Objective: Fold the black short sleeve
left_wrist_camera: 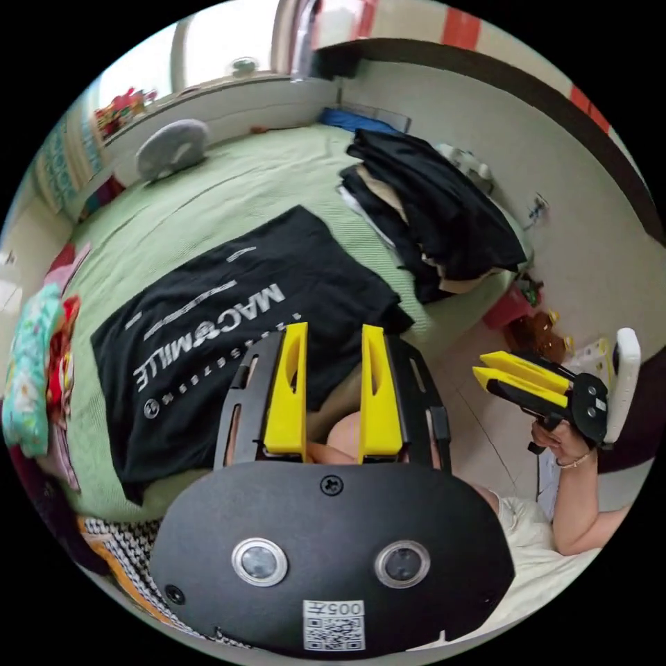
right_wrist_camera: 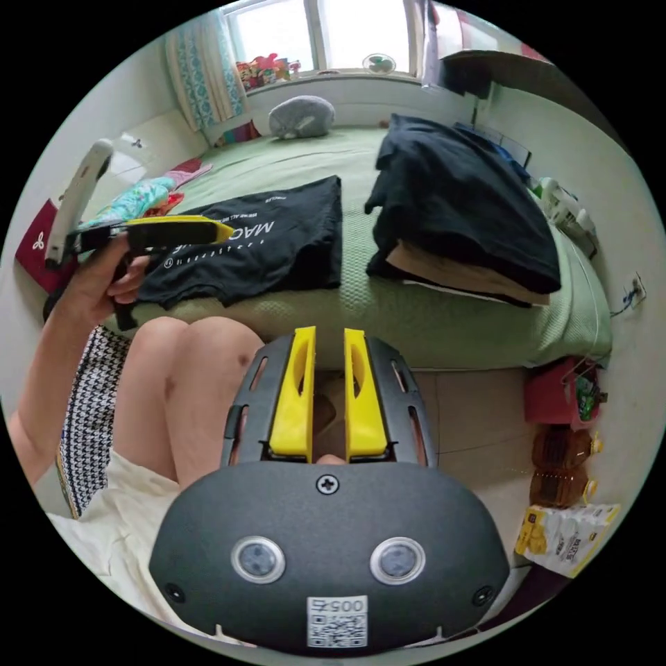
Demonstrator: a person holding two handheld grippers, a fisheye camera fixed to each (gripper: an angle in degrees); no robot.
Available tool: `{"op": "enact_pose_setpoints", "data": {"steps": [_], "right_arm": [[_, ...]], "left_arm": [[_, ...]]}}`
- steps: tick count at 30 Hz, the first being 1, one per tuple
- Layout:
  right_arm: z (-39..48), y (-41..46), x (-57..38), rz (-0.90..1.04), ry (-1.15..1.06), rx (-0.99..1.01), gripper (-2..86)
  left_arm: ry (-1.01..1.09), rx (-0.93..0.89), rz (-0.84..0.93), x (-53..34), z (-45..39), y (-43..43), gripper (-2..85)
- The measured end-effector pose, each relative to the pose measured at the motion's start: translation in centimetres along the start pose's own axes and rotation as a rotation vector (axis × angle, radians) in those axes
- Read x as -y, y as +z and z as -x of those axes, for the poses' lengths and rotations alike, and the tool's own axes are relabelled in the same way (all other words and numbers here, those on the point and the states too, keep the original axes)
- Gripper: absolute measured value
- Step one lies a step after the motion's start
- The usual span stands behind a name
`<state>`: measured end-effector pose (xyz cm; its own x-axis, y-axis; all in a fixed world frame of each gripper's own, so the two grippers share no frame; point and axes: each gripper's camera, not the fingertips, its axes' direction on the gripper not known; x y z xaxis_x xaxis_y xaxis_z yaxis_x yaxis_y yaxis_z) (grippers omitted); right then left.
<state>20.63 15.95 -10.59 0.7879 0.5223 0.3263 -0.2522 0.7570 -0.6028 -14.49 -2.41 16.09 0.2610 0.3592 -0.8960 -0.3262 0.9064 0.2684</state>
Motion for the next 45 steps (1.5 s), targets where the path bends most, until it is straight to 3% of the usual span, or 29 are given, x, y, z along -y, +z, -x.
{"op": "enact_pose_setpoints", "data": {"steps": [4,9,14,22,26,31,37,45], "right_arm": [[-3.7,-1.3,-0.6,-0.01,0.029,0.01,3.9],[-6.4,-0.8,-0.6,0.017,0.05,0.022,4.9],[-7.0,0.4,1.3,0.042,-0.01,0.031,5.4],[-5.8,-0.3,16.0,-0.066,-0.221,0.094,7.1],[-5.0,3.6,25.4,0.003,-0.229,0.125,9.6],[-5.5,14.0,35.9,0.251,-0.09,0.281,10.8],[-5.8,21.5,40.8,0.405,0.036,0.228,11.2],[-6.2,23.6,43.5,0.372,0.166,0.399,3.3]], "left_arm": [[0.084,0.016,0.105,4.7,-4.8,4.8,16.2],[0.048,0.016,0.212,6.9,-6.3,9.7,16.5],[0.012,0.012,0.18,7.1,-5.6,9.0,10.5],[-0.088,-0.061,0.007,4.5,0.1,3.3,6.2],[-0.129,-0.108,-0.036,2.6,2.0,2.0,6.2],[-0.166,-0.137,-0.065,0.9,4.2,1.4,6.2],[-0.19,-0.185,-0.085,-0.4,6.3,1.2,6.2],[-0.185,-0.248,-0.1,-2.1,8.1,0.2,6.0]]}}
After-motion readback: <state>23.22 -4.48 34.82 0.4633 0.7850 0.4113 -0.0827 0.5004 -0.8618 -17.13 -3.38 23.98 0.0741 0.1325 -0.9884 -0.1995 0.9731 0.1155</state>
